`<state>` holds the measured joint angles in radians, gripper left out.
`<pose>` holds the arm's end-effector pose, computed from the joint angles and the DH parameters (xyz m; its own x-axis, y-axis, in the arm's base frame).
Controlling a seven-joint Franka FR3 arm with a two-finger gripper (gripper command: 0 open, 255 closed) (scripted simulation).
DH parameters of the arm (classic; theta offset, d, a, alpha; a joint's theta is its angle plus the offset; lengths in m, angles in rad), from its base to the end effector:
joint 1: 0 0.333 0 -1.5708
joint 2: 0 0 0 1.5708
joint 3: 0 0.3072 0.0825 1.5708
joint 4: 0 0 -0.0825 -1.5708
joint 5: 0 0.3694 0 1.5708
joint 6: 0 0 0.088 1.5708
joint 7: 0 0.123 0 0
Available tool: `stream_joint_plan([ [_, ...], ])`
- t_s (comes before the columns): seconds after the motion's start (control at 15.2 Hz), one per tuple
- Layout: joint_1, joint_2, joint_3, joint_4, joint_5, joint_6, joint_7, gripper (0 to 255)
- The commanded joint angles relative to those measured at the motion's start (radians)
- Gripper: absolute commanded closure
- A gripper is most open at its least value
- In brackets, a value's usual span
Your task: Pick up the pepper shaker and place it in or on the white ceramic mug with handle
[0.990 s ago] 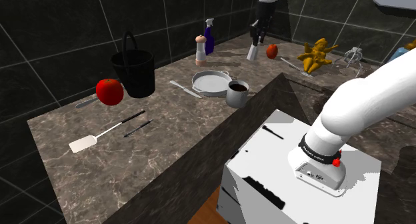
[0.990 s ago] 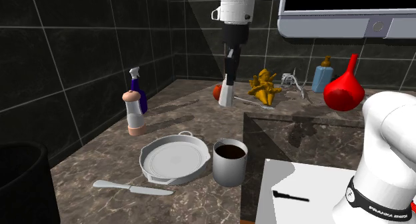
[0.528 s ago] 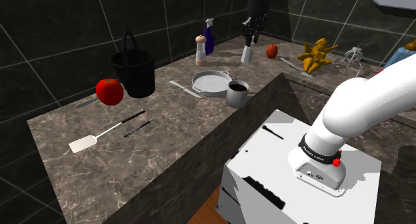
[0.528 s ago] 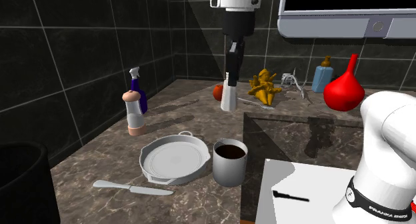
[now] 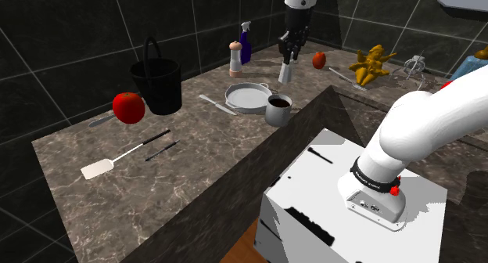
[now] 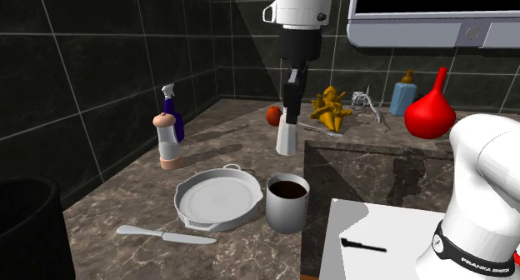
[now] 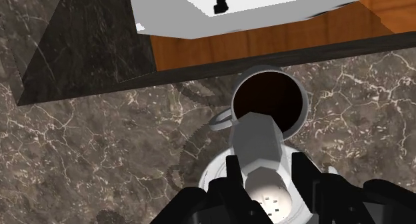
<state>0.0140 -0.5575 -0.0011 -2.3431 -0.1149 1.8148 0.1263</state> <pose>0.3778 -0.0064 0.5194 0.9955 -0.0847 0.0415 -0.0887 -0.9903 0.1071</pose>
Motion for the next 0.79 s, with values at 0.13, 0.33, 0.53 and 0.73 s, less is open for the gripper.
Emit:
stream_joint_plan([
  [0.13, -0.001, 0.003, -0.002, -0.052, -0.003, 0.055, 0.005, 255],
  [0.33, -0.001, 0.007, -0.002, -0.089, -0.005, 0.096, 0.009, 255],
  [0.53, -0.002, 0.013, -0.003, -0.125, -0.007, 0.138, 0.013, 255],
  [0.73, -0.002, 0.022, -0.004, -0.159, -0.009, 0.181, 0.018, 255],
])
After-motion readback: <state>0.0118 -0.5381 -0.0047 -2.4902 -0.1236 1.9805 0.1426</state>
